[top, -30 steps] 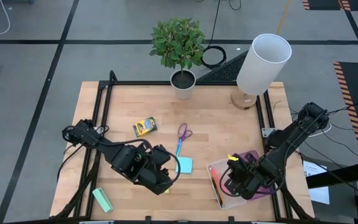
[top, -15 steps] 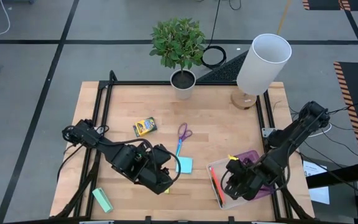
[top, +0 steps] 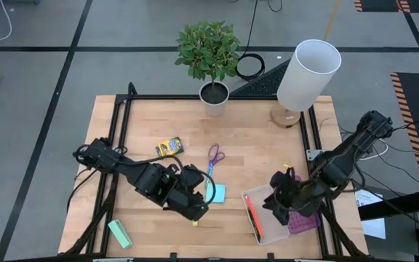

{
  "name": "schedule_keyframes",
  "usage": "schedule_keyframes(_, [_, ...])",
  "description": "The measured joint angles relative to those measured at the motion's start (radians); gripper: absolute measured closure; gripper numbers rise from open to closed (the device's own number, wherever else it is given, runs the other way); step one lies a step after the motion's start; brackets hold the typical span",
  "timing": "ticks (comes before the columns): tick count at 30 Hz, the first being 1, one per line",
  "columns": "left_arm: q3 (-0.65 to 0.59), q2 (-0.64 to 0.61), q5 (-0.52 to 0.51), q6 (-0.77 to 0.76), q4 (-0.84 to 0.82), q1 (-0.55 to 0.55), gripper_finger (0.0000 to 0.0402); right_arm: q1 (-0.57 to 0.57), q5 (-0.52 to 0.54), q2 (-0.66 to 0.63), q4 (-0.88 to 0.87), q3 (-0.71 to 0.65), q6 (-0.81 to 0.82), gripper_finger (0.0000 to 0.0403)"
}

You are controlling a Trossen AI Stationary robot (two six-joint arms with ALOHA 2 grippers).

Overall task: Pack school essentials
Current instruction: Put the purple scissors into the purple supply box

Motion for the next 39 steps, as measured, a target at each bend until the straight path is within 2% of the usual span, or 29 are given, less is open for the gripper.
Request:
schedule_keyframes(3, [0.000, 0.004, 0.026, 0.004, 0.000, 0.032, 0.0195, 0.000, 0.042, -0.028, 0.006, 0.000, -0.010, 0.0296])
schedule_keyframes(15, [-0.001, 0.022, 0.147, 0.030, 0.054, 0.220, 0.0195, -0.002, 0.065, -0.110, -0.068, 0.000, -0.184, 0.0296])
schedule_keyframes(26, [-0.001, 0.033, 0.244, 0.023, 0.067, 0.378, 0.0195, -0.011, 0.063, -0.284, -0.210, 0.000, -0.334, 0.0296])
schedule_keyframes(34, [-0.001, 0.118, 0.355, 0.137, 0.128, 0.486, 0.0195, -0.013, 0.073, -0.359, -0.251, 0.000, -0.370, 0.0296])
schedule_keyframes(39, [-0.001, 0.205, 0.416, 0.258, 0.142, 0.541, 0.0195, -0.022, 0.167, -0.368, -0.255, 0.000, -0.336, 0.0296])
